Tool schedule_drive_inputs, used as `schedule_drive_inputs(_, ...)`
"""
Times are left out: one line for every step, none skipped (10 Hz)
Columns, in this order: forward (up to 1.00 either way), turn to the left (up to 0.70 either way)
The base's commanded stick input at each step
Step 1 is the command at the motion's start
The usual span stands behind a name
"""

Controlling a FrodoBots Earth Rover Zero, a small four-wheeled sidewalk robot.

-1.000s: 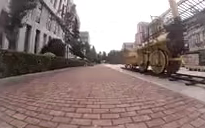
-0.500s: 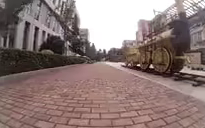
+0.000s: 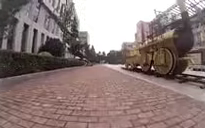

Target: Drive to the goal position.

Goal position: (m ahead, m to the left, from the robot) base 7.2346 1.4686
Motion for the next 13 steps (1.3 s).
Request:
schedule_drive_inputs(0.70,0.10)
schedule_drive_inputs(0.70,0.01)
schedule_drive_inputs(0.70,0.00)
schedule_drive_inputs(0.70,0.00)
schedule_drive_inputs(0.70,0.00)
schedule_drive_inputs(0.70,0.00)
schedule_drive_inputs(0.70,0.00)
schedule_drive_inputs(0.70,0.00)
schedule_drive_inputs(0.70,0.00)
schedule_drive_inputs(0.70,0.00)
schedule_drive_inputs(0.70,0.00)
schedule_drive_inputs(0.70,0.00)
schedule_drive_inputs(0.70,0.00)
